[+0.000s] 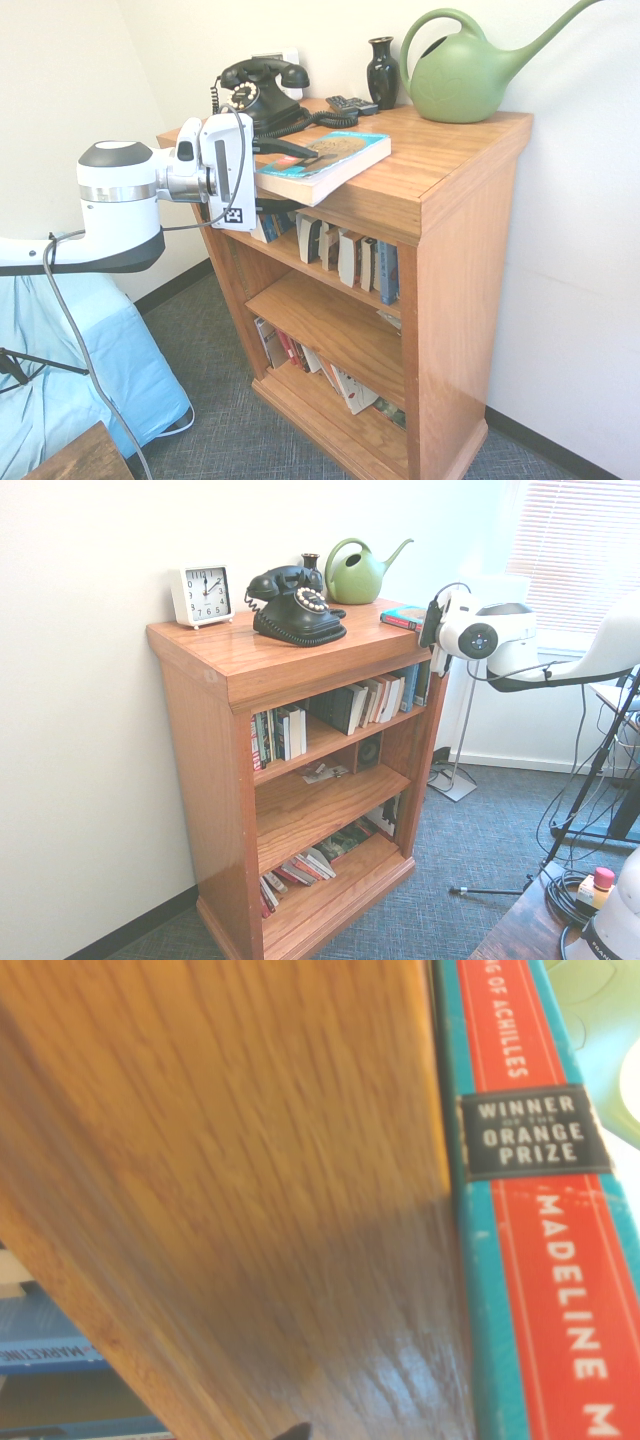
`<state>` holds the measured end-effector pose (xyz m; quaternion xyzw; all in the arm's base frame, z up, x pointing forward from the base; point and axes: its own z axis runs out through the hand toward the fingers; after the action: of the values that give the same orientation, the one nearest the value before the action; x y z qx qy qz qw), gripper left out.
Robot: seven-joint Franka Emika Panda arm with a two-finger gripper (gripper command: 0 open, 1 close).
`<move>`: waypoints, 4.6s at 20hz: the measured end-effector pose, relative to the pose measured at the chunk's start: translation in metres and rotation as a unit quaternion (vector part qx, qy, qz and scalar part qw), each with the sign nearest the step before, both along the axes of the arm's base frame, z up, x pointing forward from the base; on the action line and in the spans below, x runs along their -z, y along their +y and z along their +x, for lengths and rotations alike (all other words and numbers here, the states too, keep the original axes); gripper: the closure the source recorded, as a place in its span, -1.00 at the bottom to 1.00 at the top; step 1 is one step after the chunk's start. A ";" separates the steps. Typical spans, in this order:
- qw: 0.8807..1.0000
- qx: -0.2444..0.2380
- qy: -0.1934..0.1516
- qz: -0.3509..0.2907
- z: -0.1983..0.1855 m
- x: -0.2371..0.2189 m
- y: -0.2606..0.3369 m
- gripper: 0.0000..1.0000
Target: Organize the shelf
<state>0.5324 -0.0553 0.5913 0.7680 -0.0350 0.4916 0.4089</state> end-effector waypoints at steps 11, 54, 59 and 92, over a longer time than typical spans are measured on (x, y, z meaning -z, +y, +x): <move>1.000 -0.004 -0.001 -0.004 0.001 -0.002 0.002 1.00; 0.936 0.038 -0.060 0.346 -0.255 0.001 0.012 1.00; 0.925 0.012 -0.025 0.379 -0.235 0.022 0.042 1.00; 0.844 -0.100 0.050 0.525 -0.044 0.143 0.137 1.00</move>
<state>0.4883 0.0814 0.4478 0.8907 -0.1905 0.3990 -0.1059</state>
